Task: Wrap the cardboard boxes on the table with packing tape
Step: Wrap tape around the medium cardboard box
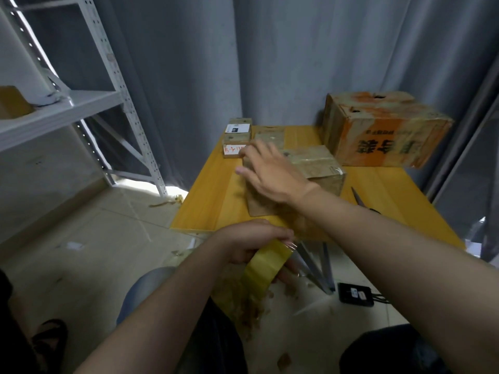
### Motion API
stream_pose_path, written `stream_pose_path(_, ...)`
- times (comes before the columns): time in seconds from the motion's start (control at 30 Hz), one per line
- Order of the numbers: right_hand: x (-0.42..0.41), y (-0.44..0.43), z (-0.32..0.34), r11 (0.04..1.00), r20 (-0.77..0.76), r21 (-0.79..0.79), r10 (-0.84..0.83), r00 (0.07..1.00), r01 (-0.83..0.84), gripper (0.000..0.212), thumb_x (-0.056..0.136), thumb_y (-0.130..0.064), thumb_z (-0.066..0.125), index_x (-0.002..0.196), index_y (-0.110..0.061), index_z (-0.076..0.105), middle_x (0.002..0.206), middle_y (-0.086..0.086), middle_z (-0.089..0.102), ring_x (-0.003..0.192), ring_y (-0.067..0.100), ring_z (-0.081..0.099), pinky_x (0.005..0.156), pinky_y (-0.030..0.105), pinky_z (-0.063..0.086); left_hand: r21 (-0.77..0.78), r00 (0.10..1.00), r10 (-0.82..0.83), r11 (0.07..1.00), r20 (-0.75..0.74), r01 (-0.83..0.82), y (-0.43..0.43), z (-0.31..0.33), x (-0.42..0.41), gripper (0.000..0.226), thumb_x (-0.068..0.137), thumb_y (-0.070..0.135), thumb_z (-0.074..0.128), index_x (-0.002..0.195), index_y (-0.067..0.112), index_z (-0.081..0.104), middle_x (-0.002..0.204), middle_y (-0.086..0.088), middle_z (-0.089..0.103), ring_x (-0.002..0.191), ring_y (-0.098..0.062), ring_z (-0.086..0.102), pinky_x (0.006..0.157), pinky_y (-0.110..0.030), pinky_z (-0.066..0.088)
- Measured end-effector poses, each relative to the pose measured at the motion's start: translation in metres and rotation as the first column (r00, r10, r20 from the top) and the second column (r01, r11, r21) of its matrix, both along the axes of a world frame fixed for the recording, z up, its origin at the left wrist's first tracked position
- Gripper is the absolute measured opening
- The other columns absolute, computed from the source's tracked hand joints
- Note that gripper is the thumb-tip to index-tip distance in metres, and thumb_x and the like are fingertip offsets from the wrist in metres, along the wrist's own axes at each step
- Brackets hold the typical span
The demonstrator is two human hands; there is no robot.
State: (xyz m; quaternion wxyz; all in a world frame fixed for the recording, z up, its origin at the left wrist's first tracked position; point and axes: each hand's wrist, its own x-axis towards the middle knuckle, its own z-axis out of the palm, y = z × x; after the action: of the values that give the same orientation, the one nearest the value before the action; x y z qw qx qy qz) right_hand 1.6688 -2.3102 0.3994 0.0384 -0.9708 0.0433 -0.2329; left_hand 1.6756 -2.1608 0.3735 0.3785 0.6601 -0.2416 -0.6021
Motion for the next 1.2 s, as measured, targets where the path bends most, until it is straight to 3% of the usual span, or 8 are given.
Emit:
stream_pose_path(0.17, -0.013, -0.026, 0.010, 0.932, -0.336, 0.133, -0.278, 0.900, 0.338, 0.064, 0.103, -0.069, 0.015, 0.156, -0.040, 0.036, 0.169, -0.005, 0.029, 0.152, 0.043, 0.024, 0.120, 0.066, 0.013, -0.051, 0.997, 0.082, 0.995, 0.007, -0.082, 0.009, 0.013, 0.005, 0.036, 0.108, 0.039, 0.051, 0.110, 0.005, 0.062, 0.101, -0.028, 0.075, 0.072, -0.035, 0.073, 0.071, -0.043, 0.062)
stream_pose_path(0.5, -0.007, -0.014, 0.013, 0.764, -0.417, 0.228, -0.483, 0.770, 0.603, 0.065, 0.108, -0.056, 0.025, 0.161, -0.019, 0.030, 0.172, 0.008, 0.016, 0.154, 0.053, 0.007, 0.125, 0.062, 0.004, -0.302, 0.948, 0.318, 0.901, -0.028, -0.311, 0.037, 0.041, 0.010, 0.019, 0.106, 0.009, 0.051, 0.121, 0.015, 0.060, 0.109, -0.027, 0.075, 0.076, -0.040, 0.076, 0.071, -0.048, 0.063)
stream_pose_path(0.6, -0.011, -0.005, 0.027, 0.787, -0.257, 0.389, -0.406, 0.877, 0.478, 0.066, 0.106, -0.062, 0.031, 0.146, -0.015, 0.053, 0.153, 0.016, 0.049, 0.147, 0.039, 0.033, 0.120, 0.052, 0.018, -0.340, 0.916, 0.399, 0.858, -0.034, -0.386, 0.045, 0.050, 0.016, 0.025, 0.107, 0.008, 0.049, 0.130, 0.015, 0.054, 0.110, -0.026, 0.076, 0.076, -0.041, 0.076, 0.072, -0.050, 0.064)
stream_pose_path(0.67, -0.023, -0.002, 0.041, 0.773, -0.118, 0.589, -0.206, 0.971, 0.235, 0.053, 0.103, -0.062, 0.046, 0.121, -0.020, 0.073, 0.121, 0.005, 0.073, 0.123, 0.020, 0.060, 0.097, 0.036, 0.037, -0.376, 0.902, 0.431, 0.833, -0.021, -0.406, 0.048, 0.054, 0.019, 0.025, 0.107, 0.010, 0.048, 0.131, 0.014, 0.054, 0.108, -0.024, 0.077, 0.076, -0.040, 0.077, 0.075, -0.052, 0.063)
stream_pose_path(0.8, -0.052, 0.009, 0.057, 0.722, -0.228, 0.691, 0.185, 0.956, 0.025, 0.026, 0.091, -0.053, 0.073, 0.101, -0.031, 0.083, 0.098, -0.017, 0.077, 0.093, -0.008, 0.066, 0.080, 0.022, 0.046, -0.445, 0.900, 0.435, 0.812, 0.030, -0.378, 0.051, 0.063, 0.013, 0.018, 0.107, 0.014, 0.052, 0.124, 0.016, 0.056, 0.106, -0.025, 0.077, 0.070, -0.037, 0.075, 0.071, -0.047, 0.062)
stream_pose_path(0.97, -0.056, 0.015, 0.062, 0.752, -0.125, 0.659, 0.122, 0.985, -0.009, 0.014, 0.090, -0.023, 0.080, 0.095, -0.010, 0.084, 0.084, -0.008, 0.079, 0.068, -0.011, 0.063, 0.063, 0.010, 0.044, -0.498, 0.887, 0.452, 0.792, 0.089, -0.353, 0.045, 0.068, 0.004, 0.011, 0.108, 0.012, 0.051, 0.116, 0.017, 0.055, 0.101, -0.022, 0.078, 0.068, -0.037, 0.074, 0.070, -0.048, 0.062)
stream_pose_path(1.07, -0.057, 0.014, 0.067, 0.795, -0.174, 0.600, 0.014, 0.985, 0.095, 0.016, 0.089, -0.024, 0.082, 0.093, -0.008, 0.083, 0.081, 0.000, 0.078, 0.057, -0.010, 0.058, 0.061, 0.018, 0.043, -0.509, 0.878, 0.466, 0.785, 0.112, -0.352, 0.039, 0.070, -0.006, 0.026, 0.109, 0.016, 0.053, 0.134, 0.013, 0.048, 0.096, -0.019, 0.079, 0.066, -0.032, 0.075, 0.062, -0.042, 0.062)
stream_pose_path(1.2, -0.062, 0.008, 0.073, 0.790, -0.241, 0.578, -0.073, 0.968, 0.203, 0.014, 0.088, -0.022, 0.083, 0.092, -0.009, 0.083, 0.087, 0.005, 0.078, 0.076, 0.006, 0.065, 0.070, 0.027, 0.052, -0.519, 0.899, 0.424, 0.796, 0.111, -0.312, 0.037, 0.072, -0.012, 0.035, 0.107, 0.014, 0.056, 0.138, 0.020, 0.041, 0.099, -0.019, 0.079, 0.069, -0.027, 0.075, 0.067, -0.041, 0.063)
